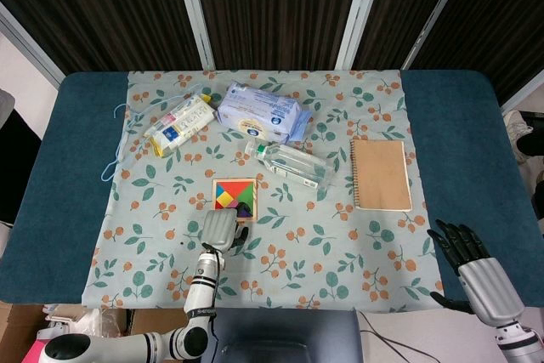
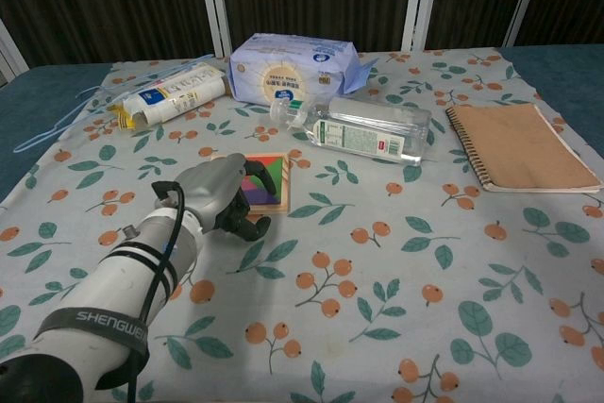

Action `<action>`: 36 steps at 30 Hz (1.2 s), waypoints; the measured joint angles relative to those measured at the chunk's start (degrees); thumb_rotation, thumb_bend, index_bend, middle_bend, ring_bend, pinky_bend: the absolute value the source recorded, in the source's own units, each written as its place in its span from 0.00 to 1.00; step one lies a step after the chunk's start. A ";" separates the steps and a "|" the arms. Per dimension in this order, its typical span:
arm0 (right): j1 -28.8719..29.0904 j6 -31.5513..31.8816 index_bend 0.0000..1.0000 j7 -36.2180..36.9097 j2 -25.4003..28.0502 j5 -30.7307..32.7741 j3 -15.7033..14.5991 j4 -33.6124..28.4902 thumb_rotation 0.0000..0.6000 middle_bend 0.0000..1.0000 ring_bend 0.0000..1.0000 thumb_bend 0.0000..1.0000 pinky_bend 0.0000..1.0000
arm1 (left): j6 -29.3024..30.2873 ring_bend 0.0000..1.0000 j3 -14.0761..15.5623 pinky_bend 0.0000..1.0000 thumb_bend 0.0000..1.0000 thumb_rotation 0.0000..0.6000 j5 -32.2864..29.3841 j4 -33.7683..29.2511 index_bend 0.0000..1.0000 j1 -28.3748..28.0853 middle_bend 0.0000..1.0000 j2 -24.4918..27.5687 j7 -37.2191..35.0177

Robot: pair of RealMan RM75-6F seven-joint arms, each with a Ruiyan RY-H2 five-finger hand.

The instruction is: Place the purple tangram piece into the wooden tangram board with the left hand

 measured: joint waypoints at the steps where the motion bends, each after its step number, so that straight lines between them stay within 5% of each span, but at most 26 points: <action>1: -0.01 0.01 0.00 0.00 0.00 0.03 0.01 0.00 1.00 0.00 0.00 0.16 0.00 | -0.01 1.00 -0.02 1.00 0.38 1.00 -0.08 -0.14 0.37 0.03 1.00 0.08 0.02; 36: -0.10 0.05 0.00 -0.59 -0.11 0.15 0.14 -0.05 1.00 0.00 0.00 0.16 0.00 | 1.73 1.00 1.32 1.00 0.38 1.00 2.83 -5.75 0.36 1.36 1.00 3.71 -1.95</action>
